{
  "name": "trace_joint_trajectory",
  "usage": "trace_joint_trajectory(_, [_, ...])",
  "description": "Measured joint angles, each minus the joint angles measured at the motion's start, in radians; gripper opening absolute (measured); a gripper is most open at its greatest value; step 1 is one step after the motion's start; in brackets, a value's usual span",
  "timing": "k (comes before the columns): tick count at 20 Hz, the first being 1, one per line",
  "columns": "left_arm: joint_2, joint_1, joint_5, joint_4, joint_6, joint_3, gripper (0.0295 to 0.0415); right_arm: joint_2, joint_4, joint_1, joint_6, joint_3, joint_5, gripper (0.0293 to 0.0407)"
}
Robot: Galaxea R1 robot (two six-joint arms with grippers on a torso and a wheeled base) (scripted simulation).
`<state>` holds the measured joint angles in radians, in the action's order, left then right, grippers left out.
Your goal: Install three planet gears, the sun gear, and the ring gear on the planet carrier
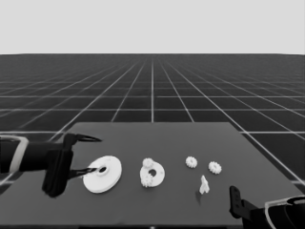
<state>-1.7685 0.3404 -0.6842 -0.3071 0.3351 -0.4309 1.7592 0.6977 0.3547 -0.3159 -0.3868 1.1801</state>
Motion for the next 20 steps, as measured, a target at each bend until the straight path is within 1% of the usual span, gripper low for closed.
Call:
trace_joint_trajectory(1, [0.006,0.001,0.003,-0.001,0.006,0.005,0.0385,0.000,0.000,0.000,0.000,0.000,0.000,0.0385])
trace_joint_trajectory(2, [0.009,0.001,0.005,-0.002,0.010,0.009,0.0385,0.261,-0.478,-0.374,-0.439,-0.207,0.276,0.0398])
trace_joint_trajectory(3, [0.011,0.001,0.006,-0.002,0.013,0.010,0.0385,0.470,-0.655,-0.557,-0.595,-0.529,0.315,0.0393])
trace_joint_trajectory(4, [0.012,0.001,0.007,-0.003,0.014,0.012,0.0385,0.593,-0.692,-0.576,-0.634,-0.775,0.348,0.0389])
trace_joint_trajectory(5, [0.013,0.002,0.007,-0.003,0.015,0.012,0.0385,0.672,-0.705,-0.577,-0.642,-0.944,0.372,0.0386])
trace_joint_trajectory(7, [0.013,0.002,0.008,-0.003,0.015,0.013,0.0385,0.758,-0.714,-0.574,-0.635,-1.130,0.396,0.0385])
trace_joint_trajectory(11, [0.014,0.002,0.008,-0.003,0.016,0.013,0.0385,0.806,-0.716,-0.572,-0.623,-1.233,0.408,0.0385])
trace_joint_trajectory(12, [0.014,0.002,0.008,-0.003,0.016,0.013,0.0385,0.806,-0.590,-0.449,-0.624,-1.233,0.317,0.0385])
trace_joint_trajectory(13, [0.014,0.002,0.008,-0.003,0.016,0.013,0.0385,0.823,-0.516,-0.335,-0.610,-1.274,0.261,0.0385])
trace_joint_trajectory(14, [0.014,0.002,0.008,-0.003,0.016,0.013,0.0385,0.846,-0.478,-0.273,-0.588,-1.327,0.225,0.0385])
trace_joint_trajectory(16, [0.014,0.002,0.008,-0.003,0.016,0.013,0.0385,0.876,-0.450,-0.223,-0.558,-1.397,0.187,0.0385])
trace_joint_trajectory(20, [0.014,0.002,0.008,-0.003,0.016,0.013,0.0385,0.892,-0.440,-0.204,-0.542,-1.434,0.168,0.0385])
